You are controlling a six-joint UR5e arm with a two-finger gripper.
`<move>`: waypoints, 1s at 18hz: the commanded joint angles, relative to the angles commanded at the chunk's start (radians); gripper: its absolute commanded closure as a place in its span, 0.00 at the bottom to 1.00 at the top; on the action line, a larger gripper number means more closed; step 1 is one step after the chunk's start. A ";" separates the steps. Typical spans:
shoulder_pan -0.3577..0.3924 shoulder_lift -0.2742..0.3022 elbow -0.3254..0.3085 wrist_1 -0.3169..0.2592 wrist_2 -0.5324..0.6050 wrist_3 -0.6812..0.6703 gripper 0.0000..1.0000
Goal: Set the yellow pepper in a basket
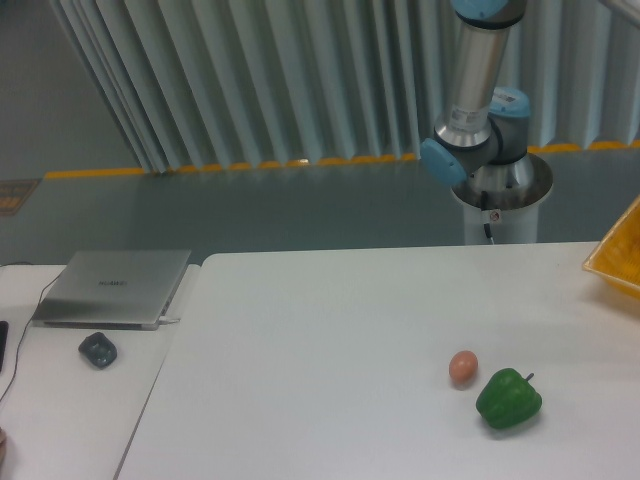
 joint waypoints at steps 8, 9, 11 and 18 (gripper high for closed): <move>-0.063 0.044 0.046 -0.095 -0.026 -0.008 0.00; -0.095 0.048 0.067 -0.135 -0.026 -0.005 0.00; -0.152 0.071 0.104 -0.213 -0.026 -0.009 0.00; -0.216 0.060 0.132 -0.218 -0.008 -0.017 0.00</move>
